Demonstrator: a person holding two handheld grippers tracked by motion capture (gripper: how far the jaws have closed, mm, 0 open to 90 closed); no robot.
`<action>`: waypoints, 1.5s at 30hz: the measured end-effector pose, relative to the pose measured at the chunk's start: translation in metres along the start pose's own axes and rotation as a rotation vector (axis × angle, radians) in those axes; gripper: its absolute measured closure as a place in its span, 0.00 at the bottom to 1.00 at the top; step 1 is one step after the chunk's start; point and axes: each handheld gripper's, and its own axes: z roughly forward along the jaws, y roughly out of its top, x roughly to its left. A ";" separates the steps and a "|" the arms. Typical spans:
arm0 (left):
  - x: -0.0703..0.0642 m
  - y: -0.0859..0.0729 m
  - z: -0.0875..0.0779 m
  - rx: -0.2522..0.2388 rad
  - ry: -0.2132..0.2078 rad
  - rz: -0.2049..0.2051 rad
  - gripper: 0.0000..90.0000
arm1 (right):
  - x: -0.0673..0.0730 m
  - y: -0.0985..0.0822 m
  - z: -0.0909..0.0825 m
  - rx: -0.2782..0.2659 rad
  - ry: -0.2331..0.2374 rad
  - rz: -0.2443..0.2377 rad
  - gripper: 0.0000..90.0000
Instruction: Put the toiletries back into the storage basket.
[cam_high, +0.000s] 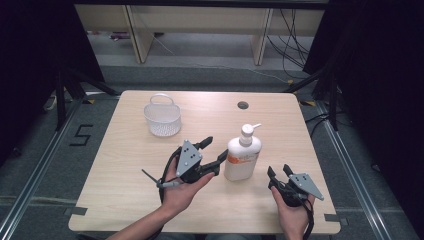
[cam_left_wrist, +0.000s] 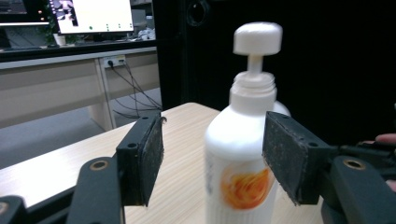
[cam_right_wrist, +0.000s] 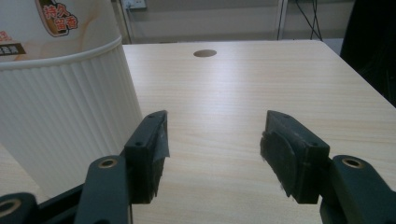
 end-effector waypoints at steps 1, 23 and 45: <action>-0.004 0.004 0.004 -0.008 -0.008 -0.010 0.42 | 0.002 0.000 0.000 -0.002 -0.010 0.020 0.46; -0.038 0.025 0.054 -0.027 0.078 -0.019 0.42 | 0.004 0.000 0.001 0.022 0.009 0.047 0.45; -0.040 0.032 0.075 0.008 0.130 -0.021 0.48 | 0.001 0.000 0.003 0.023 0.005 0.005 0.44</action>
